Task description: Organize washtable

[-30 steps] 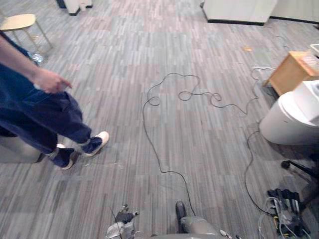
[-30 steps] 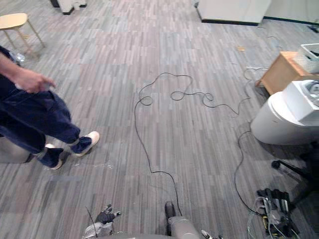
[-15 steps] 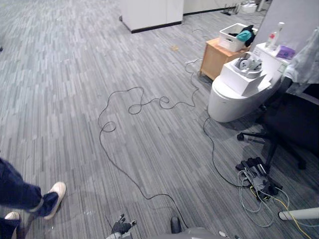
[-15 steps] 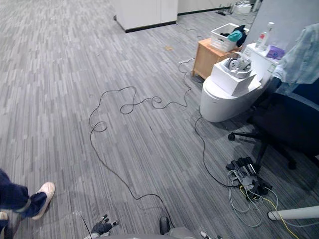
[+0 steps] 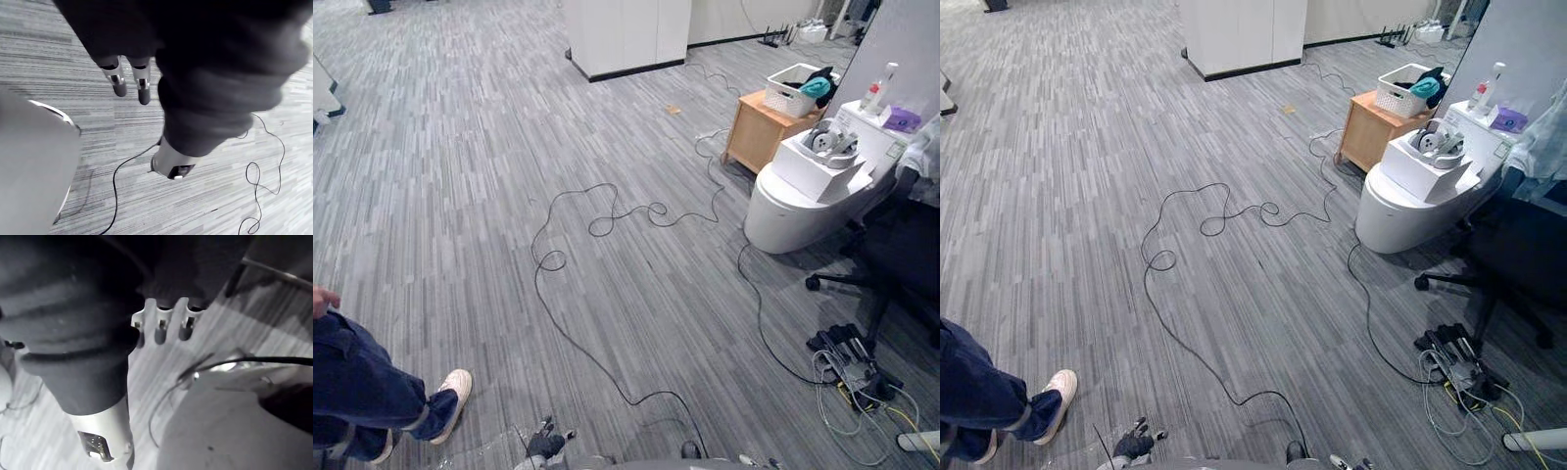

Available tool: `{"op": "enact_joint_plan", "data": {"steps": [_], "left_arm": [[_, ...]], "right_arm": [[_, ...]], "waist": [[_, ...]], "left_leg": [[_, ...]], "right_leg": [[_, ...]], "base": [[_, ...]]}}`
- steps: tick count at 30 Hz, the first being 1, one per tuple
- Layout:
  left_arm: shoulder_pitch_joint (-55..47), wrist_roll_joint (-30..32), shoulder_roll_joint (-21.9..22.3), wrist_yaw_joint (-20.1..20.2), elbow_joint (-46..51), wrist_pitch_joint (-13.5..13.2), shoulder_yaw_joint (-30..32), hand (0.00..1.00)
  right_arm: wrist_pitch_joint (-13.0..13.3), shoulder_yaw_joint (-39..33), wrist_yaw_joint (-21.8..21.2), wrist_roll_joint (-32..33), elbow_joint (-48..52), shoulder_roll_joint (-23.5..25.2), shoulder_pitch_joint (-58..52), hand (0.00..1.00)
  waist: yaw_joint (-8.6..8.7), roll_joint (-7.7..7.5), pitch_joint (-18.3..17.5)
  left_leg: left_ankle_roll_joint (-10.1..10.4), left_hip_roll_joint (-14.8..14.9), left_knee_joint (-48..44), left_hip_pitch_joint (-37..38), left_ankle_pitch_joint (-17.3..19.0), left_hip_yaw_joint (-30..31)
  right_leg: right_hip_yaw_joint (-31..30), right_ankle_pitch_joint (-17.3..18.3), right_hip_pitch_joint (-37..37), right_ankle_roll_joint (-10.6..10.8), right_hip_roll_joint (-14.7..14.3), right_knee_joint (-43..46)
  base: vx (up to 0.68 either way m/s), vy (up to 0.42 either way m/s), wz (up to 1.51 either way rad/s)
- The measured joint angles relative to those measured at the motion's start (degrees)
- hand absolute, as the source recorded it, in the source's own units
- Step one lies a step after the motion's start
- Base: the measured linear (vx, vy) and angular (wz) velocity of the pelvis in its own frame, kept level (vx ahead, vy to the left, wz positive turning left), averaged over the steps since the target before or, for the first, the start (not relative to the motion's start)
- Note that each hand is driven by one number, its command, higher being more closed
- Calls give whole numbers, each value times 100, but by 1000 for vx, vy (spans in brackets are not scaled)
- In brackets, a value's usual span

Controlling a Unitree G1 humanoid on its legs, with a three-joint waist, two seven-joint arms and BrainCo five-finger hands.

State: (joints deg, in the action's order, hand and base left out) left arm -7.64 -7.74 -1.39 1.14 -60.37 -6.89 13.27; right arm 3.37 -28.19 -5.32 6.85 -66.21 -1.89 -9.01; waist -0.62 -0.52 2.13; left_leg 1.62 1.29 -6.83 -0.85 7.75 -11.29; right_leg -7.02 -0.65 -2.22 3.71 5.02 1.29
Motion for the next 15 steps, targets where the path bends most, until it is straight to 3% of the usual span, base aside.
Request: {"op": "enact_joint_plan", "data": {"steps": [4,9,14,15], "left_arm": [[-1,148,-45,-2,-12,0,-22,0],[25,225,-48,7,-96,5,-39,0],[25,208,5,8,-107,7,-31,0],[45,239,-29,5,-151,42,-31,0]], "right_arm": [[2,5,-5,258,3,82,-105,0],[1,12,-63,279,8,77,-113,0],[0,176,-112,278,-2,31,-100,0],[-27,622,-111,261,-36,-67,71,0]], "waist": [[-25,-77,-79],[-12,-46,-106],[-26,-36,-158],[-39,-126,-201]], "left_leg": [[-181,-226,244,166,-46,-148],[-199,-314,281,348,-51,-165],[-200,-264,275,372,-51,13],[-165,-132,577,467,-174,-66]], "right_leg": [[95,-8,15,23,200,-64],[301,-47,106,85,259,-170],[525,-47,210,85,217,-231],[542,-326,292,170,62,-654]], "base": [[38,157,-13],[98,54,-18],[45,-37,11],[2,-24,4]]}}
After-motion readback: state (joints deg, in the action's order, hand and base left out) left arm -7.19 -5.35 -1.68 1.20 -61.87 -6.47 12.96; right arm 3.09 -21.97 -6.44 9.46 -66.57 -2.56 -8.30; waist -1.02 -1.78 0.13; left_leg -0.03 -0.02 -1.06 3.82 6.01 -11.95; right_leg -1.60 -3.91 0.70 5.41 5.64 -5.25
